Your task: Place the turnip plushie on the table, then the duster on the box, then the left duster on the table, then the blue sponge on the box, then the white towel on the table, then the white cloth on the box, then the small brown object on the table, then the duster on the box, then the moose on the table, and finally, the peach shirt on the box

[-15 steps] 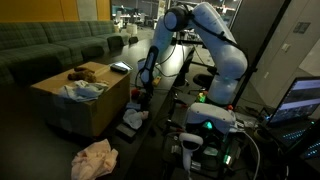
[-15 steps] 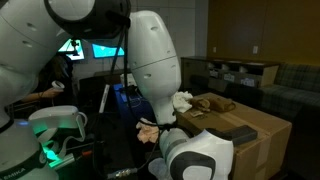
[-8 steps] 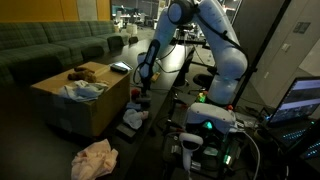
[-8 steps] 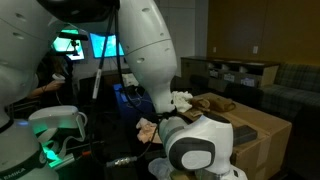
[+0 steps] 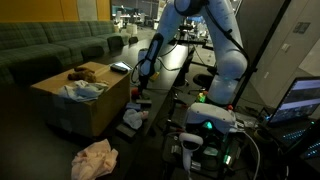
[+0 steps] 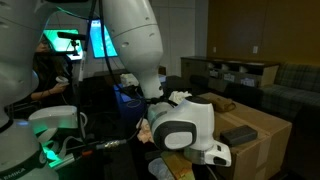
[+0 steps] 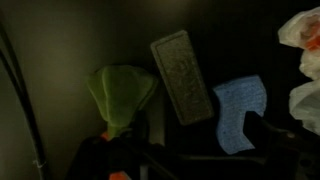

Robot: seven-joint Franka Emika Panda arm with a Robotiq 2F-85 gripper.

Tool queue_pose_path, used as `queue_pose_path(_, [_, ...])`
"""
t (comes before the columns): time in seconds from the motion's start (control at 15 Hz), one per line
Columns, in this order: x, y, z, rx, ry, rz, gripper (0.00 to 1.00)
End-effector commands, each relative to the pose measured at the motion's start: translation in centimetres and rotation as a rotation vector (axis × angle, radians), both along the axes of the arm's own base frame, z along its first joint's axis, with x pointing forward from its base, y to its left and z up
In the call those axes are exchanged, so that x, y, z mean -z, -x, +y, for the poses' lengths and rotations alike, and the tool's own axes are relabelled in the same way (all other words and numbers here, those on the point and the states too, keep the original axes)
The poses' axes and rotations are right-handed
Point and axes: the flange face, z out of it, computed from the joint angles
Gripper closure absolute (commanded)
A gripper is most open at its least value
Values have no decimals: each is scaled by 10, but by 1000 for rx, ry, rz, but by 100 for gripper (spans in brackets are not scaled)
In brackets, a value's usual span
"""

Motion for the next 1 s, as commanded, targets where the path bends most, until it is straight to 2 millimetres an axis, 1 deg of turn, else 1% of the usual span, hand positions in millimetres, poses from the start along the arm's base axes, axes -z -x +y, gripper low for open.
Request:
queue_pose_path(0.0, [0, 7, 34, -39, -78, -60, 0])
queue_pose_path(0.27, [21, 7, 71, -88, -155, -90, 0])
queue_pose_path(0.47, [35, 7, 86, -124, -180, -114, 0])
queue_pose_path(0.6, [44, 7, 88, -136, -188, -134, 0])
queue_pose_path(0.93, [62, 7, 79, -138, -192, -171, 0])
